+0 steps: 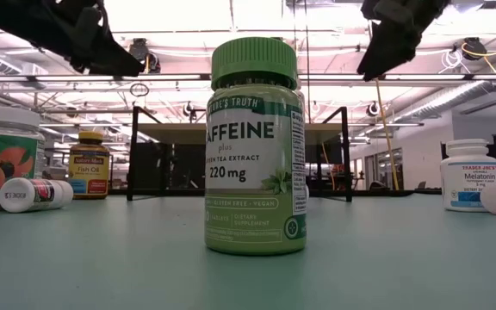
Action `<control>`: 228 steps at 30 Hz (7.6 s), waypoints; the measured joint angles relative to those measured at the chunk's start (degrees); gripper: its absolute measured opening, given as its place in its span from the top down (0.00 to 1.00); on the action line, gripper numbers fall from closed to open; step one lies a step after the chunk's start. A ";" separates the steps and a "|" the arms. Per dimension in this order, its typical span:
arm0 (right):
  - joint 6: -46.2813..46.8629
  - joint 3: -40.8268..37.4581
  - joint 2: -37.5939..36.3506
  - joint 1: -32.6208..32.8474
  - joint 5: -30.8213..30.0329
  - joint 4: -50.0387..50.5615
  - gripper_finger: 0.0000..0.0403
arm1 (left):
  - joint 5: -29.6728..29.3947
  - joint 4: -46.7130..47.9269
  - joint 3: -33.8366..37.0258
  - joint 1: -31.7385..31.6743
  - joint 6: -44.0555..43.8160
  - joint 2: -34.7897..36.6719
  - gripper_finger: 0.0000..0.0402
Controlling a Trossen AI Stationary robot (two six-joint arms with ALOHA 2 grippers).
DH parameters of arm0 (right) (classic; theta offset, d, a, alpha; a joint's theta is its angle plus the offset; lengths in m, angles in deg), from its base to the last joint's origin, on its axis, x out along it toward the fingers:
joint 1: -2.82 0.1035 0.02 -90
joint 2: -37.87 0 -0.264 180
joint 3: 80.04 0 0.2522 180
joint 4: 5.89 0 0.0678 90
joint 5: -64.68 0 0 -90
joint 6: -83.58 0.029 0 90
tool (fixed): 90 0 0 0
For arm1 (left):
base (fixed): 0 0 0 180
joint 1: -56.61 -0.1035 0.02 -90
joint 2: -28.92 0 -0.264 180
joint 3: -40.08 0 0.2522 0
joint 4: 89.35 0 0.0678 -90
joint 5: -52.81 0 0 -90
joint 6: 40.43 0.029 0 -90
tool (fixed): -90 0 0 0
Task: Pick and place medicine bottles onto shelf by color
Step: Put the right white blue medicine bottle on the shelf
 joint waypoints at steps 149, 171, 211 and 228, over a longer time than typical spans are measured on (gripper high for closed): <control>-11.70 -0.82 -0.17 16.56 6.46 -10.34 0.57 | 14.74 -32.93 0.11 -4.14 5.37 -32.95 0.39; -36.29 22.61 28.92 -13.75 12.62 -8.83 0.57 | 14.76 -29.02 0.11 -4.07 0.32 -32.95 0.39; -29.69 22.16 31.35 -21.12 22.45 -10.51 0.45 | 14.70 -30.80 0.11 -4.53 -2.35 -32.95 0.39; -25.64 19.47 31.17 -20.62 13.11 -13.66 0.45 | 14.68 -30.46 0.11 -4.53 -3.66 -32.95 0.39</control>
